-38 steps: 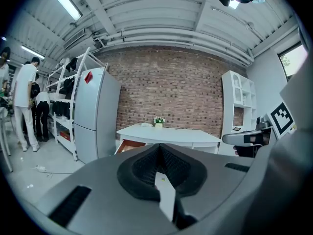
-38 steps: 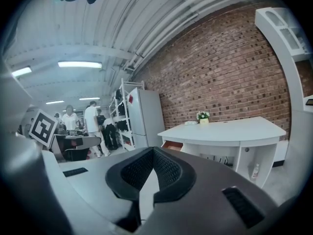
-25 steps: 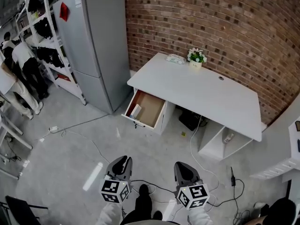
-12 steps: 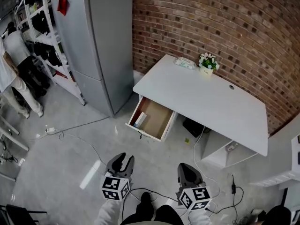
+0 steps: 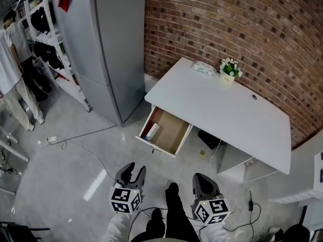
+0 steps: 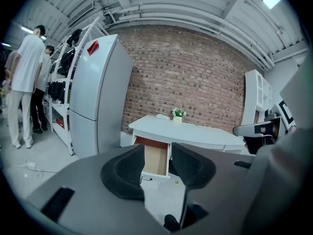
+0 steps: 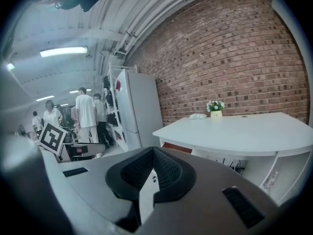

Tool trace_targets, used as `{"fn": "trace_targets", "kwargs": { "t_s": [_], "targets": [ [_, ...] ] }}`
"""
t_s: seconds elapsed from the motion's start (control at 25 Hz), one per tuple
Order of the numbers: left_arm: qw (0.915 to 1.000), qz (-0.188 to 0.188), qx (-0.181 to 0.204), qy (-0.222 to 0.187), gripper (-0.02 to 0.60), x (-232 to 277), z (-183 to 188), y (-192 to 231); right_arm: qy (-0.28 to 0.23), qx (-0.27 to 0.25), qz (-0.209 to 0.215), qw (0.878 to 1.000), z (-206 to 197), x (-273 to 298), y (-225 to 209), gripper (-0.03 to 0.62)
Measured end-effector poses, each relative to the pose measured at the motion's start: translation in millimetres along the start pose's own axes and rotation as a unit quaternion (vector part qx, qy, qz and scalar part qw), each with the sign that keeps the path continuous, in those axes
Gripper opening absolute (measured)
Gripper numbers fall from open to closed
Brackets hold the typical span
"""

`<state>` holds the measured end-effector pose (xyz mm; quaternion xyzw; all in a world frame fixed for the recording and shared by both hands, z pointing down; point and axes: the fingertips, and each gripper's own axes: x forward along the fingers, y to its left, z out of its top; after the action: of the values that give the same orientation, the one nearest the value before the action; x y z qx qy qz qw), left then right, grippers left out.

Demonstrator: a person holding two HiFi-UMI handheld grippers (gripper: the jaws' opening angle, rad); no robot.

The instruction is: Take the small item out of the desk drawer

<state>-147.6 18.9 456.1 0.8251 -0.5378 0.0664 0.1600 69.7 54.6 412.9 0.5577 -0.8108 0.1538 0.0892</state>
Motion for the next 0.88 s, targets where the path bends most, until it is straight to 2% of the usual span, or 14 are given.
{"fn": "trace_targets", "kwargs": {
  "t_s": [0.28,0.48,0.68,0.88],
  "targets": [
    [0.9997,0.012,0.002,0.020,0.179,46,-3,24,0.005,0.000,0.021,1.000,8,55,-12,0.026],
    [0.9989,0.027,0.009,0.038,0.184,96,-3,39,0.006,-0.001,0.045,0.999,23,106,-32,0.026],
    [0.9986,0.041,0.011,0.031,0.184,157,13,51,0.009,-0.016,0.066,0.998,45,160,-59,0.026],
    [0.9975,0.048,0.015,0.050,0.191,205,19,61,0.012,-0.016,0.089,0.996,65,202,-75,0.026]
  ]
}}
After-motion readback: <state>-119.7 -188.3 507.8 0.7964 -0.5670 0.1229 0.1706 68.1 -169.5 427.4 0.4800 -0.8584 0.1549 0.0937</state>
